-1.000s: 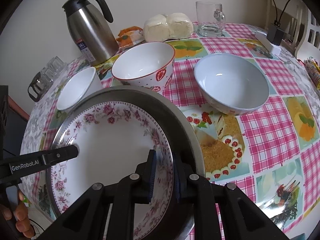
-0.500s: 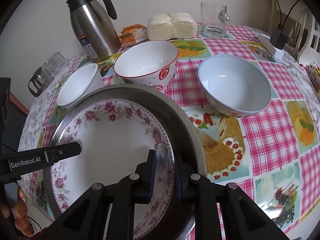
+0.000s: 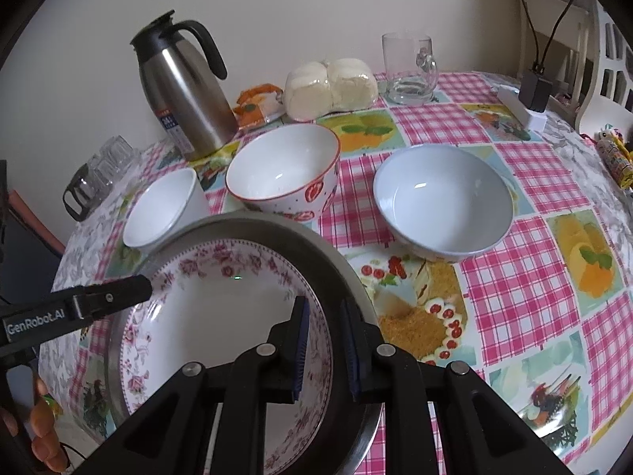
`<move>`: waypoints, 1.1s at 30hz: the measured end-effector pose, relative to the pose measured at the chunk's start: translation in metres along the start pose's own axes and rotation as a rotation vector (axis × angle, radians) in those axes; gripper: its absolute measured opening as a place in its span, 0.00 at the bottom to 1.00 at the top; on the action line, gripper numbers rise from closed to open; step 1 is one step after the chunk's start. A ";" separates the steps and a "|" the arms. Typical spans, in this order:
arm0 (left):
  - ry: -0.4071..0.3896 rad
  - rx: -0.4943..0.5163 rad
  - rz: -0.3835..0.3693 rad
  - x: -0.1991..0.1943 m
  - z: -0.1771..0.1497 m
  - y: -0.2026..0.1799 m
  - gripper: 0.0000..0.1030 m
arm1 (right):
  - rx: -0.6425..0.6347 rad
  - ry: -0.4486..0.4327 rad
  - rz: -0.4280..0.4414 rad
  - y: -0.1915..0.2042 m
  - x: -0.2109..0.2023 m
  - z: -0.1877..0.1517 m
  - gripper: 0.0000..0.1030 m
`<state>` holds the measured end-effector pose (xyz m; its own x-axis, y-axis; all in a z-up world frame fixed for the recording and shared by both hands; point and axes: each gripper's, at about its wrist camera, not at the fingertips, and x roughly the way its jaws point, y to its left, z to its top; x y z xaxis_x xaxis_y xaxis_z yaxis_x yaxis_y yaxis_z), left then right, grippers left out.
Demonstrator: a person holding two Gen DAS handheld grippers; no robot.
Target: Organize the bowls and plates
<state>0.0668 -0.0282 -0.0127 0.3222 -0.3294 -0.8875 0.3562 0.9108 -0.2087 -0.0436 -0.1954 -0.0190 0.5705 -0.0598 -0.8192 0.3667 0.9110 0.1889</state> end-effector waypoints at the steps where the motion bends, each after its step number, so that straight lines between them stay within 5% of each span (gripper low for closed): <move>1: -0.008 0.002 0.005 -0.001 0.000 -0.001 0.57 | -0.012 -0.001 -0.001 0.002 0.000 0.000 0.20; 6: -0.006 0.012 0.048 0.001 0.003 -0.001 0.60 | -0.044 -0.011 -0.007 0.007 -0.001 0.000 0.25; 11: 0.014 -0.004 0.107 0.008 0.001 0.003 0.63 | -0.054 -0.025 -0.017 0.007 -0.003 -0.001 0.57; 14: 0.008 -0.022 0.127 0.008 0.001 0.007 0.79 | -0.060 -0.033 -0.022 0.007 -0.004 0.000 0.66; 26: 0.007 -0.054 0.165 0.012 0.002 0.011 0.81 | -0.047 -0.022 -0.056 -0.001 0.000 0.000 0.94; 33: -0.010 -0.080 0.171 0.010 0.004 0.015 0.87 | -0.045 -0.020 -0.051 -0.003 0.001 -0.001 1.00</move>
<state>0.0790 -0.0191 -0.0234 0.3805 -0.1702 -0.9090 0.2245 0.9705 -0.0877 -0.0448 -0.1978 -0.0203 0.5666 -0.1147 -0.8160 0.3624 0.9240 0.1218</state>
